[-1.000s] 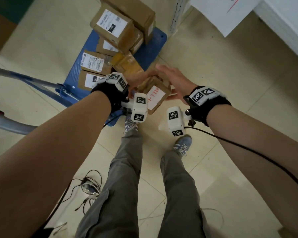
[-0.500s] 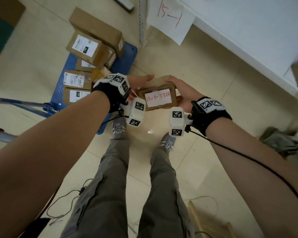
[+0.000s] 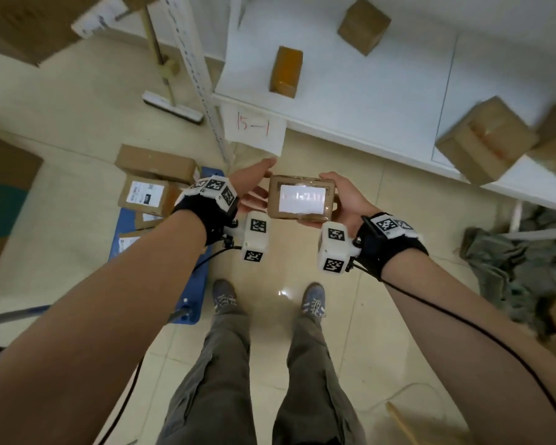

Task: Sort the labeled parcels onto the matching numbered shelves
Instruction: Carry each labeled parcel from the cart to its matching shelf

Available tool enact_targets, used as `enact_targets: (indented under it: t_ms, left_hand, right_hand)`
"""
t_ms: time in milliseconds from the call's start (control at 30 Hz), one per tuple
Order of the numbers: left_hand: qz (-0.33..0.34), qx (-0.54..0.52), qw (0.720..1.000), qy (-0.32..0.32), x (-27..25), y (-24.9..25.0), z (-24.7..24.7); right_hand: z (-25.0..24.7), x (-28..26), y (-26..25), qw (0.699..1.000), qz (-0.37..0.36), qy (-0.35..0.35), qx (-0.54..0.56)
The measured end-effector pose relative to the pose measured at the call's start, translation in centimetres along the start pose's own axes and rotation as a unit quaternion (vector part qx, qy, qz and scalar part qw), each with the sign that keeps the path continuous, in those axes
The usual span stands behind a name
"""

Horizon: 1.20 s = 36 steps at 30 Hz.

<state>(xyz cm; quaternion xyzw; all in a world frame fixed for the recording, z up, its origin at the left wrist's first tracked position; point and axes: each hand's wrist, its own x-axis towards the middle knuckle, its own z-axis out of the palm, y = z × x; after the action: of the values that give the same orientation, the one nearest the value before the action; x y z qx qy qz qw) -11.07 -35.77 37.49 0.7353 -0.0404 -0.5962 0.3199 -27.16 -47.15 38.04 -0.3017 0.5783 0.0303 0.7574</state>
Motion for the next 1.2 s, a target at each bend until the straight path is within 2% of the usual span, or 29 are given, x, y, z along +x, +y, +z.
enact_targets:
  t_ms: [367, 633, 900, 1200]
  left_hand:
    - [0.062, 0.076, 0.994, -0.04, -0.4, 7.8, 2.9]
    - [0.082, 0.069, 0.993, -0.04, 4.3, 10.3, 8.7]
    - [0.046, 0.036, 0.998, -0.037, 8.6, 12.2, 14.5]
    - [0.048, 0.018, 0.997, -0.055, 12.9, 15.0, 20.3]
  right_hand:
    - [-3.0, -2.4, -4.4, 0.994, -0.063, 0.023, 0.083]
    - [-8.5, 1.4, -6.5, 0.992, -0.102, 0.02, 0.068]
    - [-14.2, 4.9, -8.3, 0.991, -0.103, 0.019, 0.083]
    - [-19.5, 8.1, -11.0, 0.987, -0.096, 0.029, 0.123]
